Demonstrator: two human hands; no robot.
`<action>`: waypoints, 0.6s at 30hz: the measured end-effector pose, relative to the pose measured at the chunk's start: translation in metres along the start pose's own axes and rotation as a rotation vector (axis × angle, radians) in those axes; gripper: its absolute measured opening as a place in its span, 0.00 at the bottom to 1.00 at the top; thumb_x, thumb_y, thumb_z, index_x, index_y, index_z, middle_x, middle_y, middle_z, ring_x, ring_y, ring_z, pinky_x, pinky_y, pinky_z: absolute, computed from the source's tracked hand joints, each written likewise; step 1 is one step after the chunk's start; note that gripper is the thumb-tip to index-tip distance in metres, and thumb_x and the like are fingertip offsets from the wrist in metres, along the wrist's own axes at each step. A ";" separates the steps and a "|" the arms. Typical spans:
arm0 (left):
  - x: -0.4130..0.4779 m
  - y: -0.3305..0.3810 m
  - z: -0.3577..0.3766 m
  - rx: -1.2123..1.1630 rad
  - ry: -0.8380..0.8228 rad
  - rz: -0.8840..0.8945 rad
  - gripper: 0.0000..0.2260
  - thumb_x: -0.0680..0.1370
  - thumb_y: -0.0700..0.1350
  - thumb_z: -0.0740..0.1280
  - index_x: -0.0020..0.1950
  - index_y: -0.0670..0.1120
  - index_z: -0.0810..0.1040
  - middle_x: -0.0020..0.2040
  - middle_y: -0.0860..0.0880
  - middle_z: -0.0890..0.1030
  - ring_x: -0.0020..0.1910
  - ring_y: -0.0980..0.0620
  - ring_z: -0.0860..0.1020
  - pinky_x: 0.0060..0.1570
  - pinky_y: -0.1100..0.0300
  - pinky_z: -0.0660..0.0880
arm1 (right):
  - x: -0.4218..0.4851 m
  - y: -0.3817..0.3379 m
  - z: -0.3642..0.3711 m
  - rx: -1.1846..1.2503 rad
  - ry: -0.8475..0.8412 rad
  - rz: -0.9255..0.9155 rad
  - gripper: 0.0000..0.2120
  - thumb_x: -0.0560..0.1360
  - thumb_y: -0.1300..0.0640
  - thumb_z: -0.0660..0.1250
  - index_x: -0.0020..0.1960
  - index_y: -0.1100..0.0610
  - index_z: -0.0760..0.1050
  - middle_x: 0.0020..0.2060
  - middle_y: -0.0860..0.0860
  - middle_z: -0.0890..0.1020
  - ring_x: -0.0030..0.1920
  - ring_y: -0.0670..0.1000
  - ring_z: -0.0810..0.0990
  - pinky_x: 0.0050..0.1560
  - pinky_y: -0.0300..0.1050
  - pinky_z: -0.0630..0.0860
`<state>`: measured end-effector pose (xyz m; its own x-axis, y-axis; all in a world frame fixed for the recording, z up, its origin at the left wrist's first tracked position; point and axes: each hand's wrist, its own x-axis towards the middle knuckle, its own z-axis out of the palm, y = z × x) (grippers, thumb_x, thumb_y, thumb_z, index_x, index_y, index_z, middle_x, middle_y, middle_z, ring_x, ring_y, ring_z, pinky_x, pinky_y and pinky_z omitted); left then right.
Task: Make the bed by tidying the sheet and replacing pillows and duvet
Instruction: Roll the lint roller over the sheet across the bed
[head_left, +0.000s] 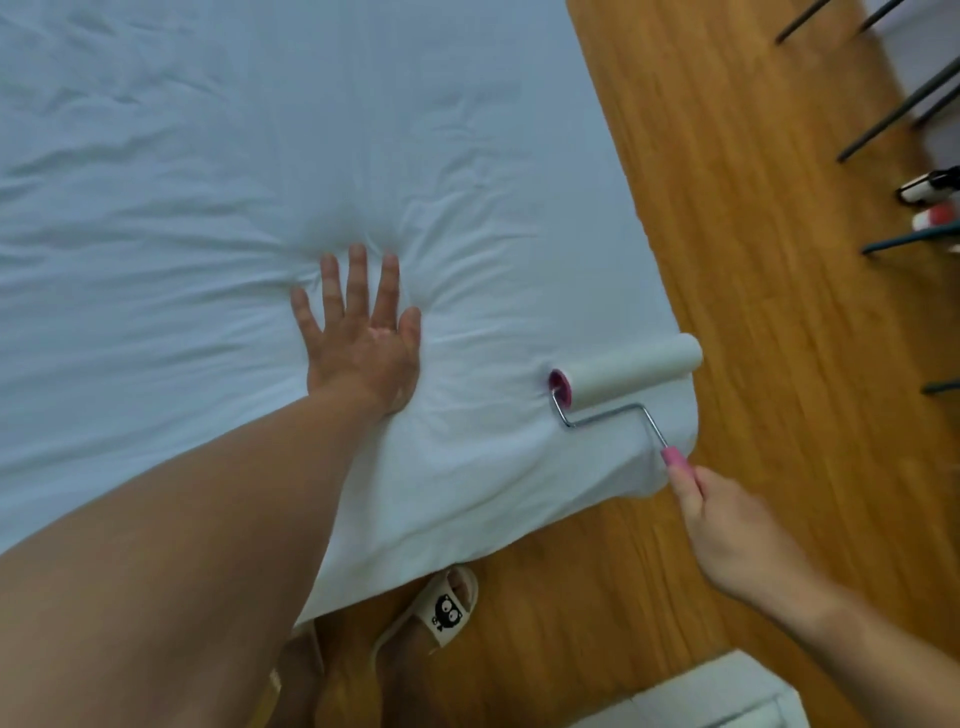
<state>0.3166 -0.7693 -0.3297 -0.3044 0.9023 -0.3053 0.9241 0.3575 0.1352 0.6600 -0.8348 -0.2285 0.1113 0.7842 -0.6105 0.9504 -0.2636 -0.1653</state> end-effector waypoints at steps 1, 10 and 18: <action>-0.001 0.001 -0.001 0.002 0.002 0.005 0.28 0.83 0.60 0.39 0.81 0.56 0.36 0.82 0.52 0.34 0.80 0.46 0.32 0.75 0.37 0.34 | 0.013 -0.011 -0.003 0.015 0.019 -0.012 0.32 0.80 0.33 0.44 0.40 0.55 0.75 0.35 0.51 0.79 0.40 0.56 0.79 0.43 0.51 0.72; -0.006 -0.012 -0.016 0.091 -0.073 0.113 0.29 0.82 0.61 0.39 0.82 0.55 0.36 0.82 0.50 0.35 0.80 0.45 0.35 0.76 0.38 0.35 | -0.018 -0.006 0.049 0.151 0.115 0.034 0.32 0.81 0.34 0.43 0.41 0.55 0.75 0.35 0.53 0.80 0.40 0.58 0.79 0.42 0.52 0.73; -0.032 -0.055 -0.025 0.209 -0.041 0.402 0.27 0.83 0.61 0.39 0.82 0.59 0.40 0.83 0.53 0.41 0.82 0.50 0.40 0.77 0.39 0.37 | -0.083 -0.068 0.028 0.193 0.202 -0.110 0.29 0.80 0.33 0.48 0.36 0.54 0.71 0.30 0.50 0.76 0.35 0.56 0.75 0.34 0.50 0.64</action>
<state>0.2700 -0.8118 -0.3036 0.0932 0.9478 -0.3051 0.9951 -0.0789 0.0588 0.5776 -0.8978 -0.1881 0.0846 0.9048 -0.4174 0.8891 -0.2576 -0.3783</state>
